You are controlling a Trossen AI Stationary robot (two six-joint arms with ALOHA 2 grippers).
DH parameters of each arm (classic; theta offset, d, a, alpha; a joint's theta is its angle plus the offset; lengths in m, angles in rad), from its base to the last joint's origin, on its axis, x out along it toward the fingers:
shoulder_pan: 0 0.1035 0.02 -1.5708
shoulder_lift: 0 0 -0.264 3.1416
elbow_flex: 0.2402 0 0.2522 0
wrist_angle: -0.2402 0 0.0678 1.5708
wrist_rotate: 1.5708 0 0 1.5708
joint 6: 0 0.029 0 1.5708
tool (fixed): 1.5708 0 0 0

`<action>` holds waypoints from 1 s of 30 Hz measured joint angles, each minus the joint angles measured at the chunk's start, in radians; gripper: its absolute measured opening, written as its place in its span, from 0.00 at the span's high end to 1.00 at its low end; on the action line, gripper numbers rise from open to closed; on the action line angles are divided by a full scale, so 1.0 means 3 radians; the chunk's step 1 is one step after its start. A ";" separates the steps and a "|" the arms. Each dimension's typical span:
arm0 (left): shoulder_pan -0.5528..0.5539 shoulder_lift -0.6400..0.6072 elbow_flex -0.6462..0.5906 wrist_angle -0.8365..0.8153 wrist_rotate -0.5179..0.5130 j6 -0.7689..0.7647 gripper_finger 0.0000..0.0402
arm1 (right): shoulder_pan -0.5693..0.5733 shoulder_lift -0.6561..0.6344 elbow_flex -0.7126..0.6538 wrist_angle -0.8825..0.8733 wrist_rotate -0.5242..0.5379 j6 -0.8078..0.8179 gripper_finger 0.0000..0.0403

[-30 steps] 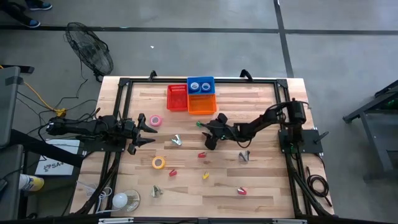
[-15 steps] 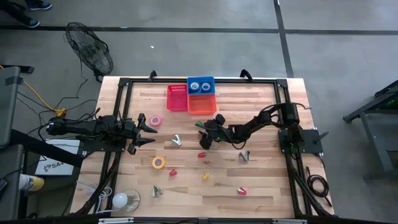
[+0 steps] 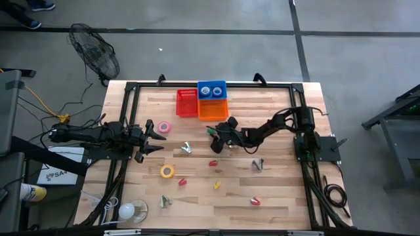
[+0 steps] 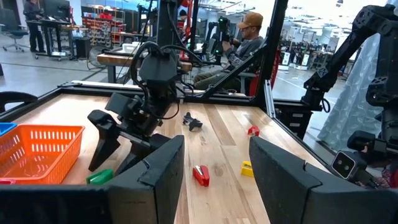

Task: Pick and place Stapler, Stapler remover, tape
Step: Put the green stapler into the orange bin

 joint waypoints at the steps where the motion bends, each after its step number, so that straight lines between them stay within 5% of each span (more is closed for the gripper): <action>1: 0.0000 0.0000 0.0000 0.0000 0.0000 0.0000 0.55 | -0.0005 0.0000 0.0000 0.0018 -0.0032 -0.0032 0.42; 30: 0.0000 0.0000 0.0001 0.0000 0.0000 0.0000 0.55 | -0.0039 0.0001 0.0000 0.0160 -0.0292 -0.0141 0.59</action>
